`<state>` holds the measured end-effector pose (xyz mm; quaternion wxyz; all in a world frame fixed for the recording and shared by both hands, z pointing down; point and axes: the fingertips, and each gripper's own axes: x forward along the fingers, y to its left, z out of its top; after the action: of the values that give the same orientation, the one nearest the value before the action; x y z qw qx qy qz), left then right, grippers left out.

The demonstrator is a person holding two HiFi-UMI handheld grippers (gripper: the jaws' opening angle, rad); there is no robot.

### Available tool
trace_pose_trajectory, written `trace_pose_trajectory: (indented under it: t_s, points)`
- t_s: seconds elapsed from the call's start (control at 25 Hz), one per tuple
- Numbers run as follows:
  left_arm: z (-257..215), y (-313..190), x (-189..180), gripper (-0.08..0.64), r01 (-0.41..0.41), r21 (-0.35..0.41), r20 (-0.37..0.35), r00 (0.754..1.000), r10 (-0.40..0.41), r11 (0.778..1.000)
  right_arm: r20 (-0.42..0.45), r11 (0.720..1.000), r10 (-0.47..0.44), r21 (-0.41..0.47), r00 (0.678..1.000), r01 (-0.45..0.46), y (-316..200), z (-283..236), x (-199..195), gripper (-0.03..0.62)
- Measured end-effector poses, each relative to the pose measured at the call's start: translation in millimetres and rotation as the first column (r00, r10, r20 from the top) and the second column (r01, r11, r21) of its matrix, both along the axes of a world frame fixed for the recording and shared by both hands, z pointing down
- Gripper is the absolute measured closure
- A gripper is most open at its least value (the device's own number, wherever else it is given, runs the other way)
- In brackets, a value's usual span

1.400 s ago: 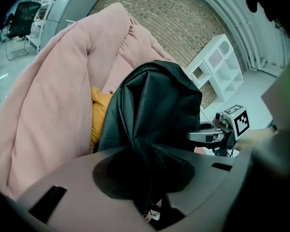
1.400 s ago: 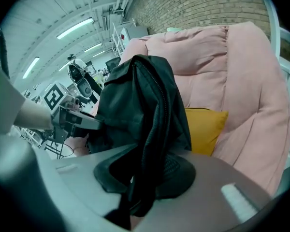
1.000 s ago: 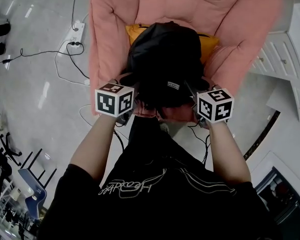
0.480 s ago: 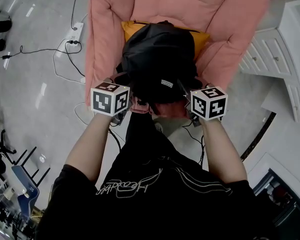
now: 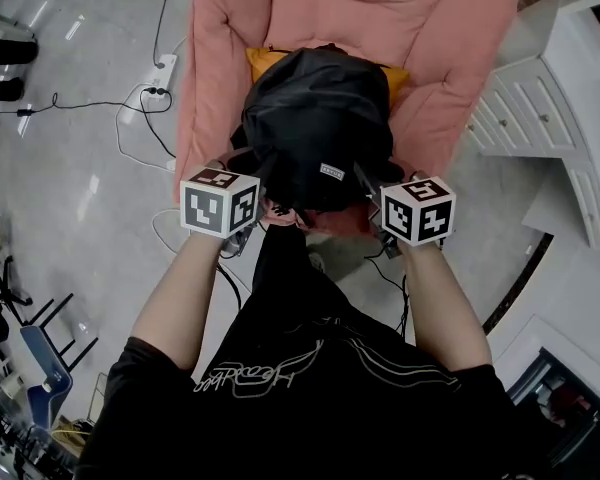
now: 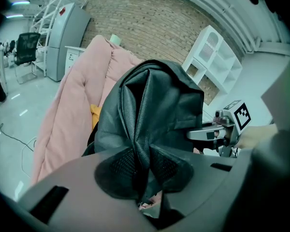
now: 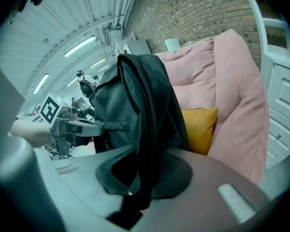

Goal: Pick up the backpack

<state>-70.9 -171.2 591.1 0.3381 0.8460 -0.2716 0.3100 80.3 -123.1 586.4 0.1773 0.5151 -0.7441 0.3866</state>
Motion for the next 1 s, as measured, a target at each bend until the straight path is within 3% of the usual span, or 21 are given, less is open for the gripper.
trace_pose_trajectory:
  t_s: [0.44, 0.72, 1.0]
  points:
    - [-60, 52, -9, 0.494, 0.026, 0.043, -0.041, 0.999, -0.024, 0.999, 0.041, 0.997, -0.065, 0.046, 0.997, 0.063, 45, -57, -7, 0.543]
    - [-123, 86, -11, 0.494, 0.018, 0.126, -0.081, 0.997, -0.008, 0.992, 0.070, 0.993, -0.082, 0.089, 0.994, 0.076, 75, -119, -8, 0.543]
    - [-200, 114, -16, 0.497, 0.030, 0.225, -0.155, 0.988, 0.005, 0.974, 0.074, 0.978, -0.105, 0.188, 0.992, 0.090, 98, -194, -10, 0.543]
